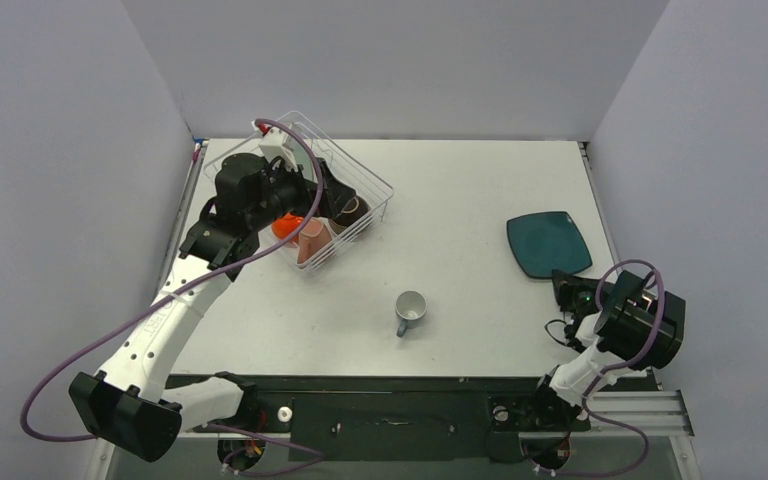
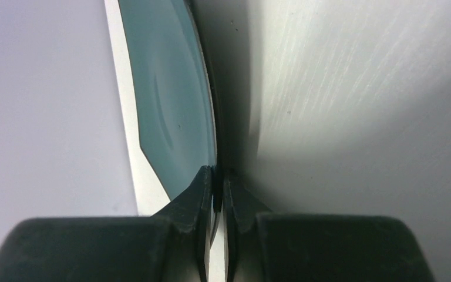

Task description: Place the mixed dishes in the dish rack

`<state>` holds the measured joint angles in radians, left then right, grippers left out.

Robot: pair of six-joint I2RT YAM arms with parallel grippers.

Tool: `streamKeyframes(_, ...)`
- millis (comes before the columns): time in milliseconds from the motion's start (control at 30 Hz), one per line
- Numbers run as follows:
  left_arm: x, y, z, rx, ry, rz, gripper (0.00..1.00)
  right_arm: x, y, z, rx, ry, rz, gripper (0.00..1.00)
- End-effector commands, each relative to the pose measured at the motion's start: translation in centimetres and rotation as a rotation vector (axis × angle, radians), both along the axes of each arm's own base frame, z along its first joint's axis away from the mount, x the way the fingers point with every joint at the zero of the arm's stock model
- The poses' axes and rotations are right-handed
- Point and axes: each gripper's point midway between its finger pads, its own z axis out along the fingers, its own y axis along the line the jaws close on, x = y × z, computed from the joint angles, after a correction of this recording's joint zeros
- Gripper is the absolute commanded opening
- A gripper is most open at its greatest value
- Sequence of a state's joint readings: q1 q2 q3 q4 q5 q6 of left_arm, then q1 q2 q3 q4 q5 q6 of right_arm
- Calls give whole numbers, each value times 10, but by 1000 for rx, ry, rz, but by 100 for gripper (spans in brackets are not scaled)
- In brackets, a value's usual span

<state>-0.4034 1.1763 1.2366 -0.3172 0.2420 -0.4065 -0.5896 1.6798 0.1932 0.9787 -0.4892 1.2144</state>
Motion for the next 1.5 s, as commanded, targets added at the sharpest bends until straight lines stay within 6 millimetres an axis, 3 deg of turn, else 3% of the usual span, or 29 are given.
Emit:
streamKeyframes(0, 2, 1, 16, -11, -68, 5, 97, -2, 9, 8, -27, -44, 48, 0)
streamKeyframes(367, 7, -1, 7, -10, -41, 6, 97, -2, 28, 73, -158, -151, 163, 0)
streamKeyframes(667, 12, -5, -4, -15, -13, 1, 97, -4, 55, 120, -132, -299, 247, 0)
streamKeyframes(933, 18, -14, -22, -19, 45, -22, 97, -5, 103, 166, -97, -438, 409, 0)
streamKeyframes(1167, 19, -40, -44, -69, 139, -124, 97, -13, 145, 210, -93, -524, 539, 0)
streamKeyframes(1467, 17, -105, -66, -301, 344, -254, 99, -33, 184, 248, -3, -597, 657, 0)
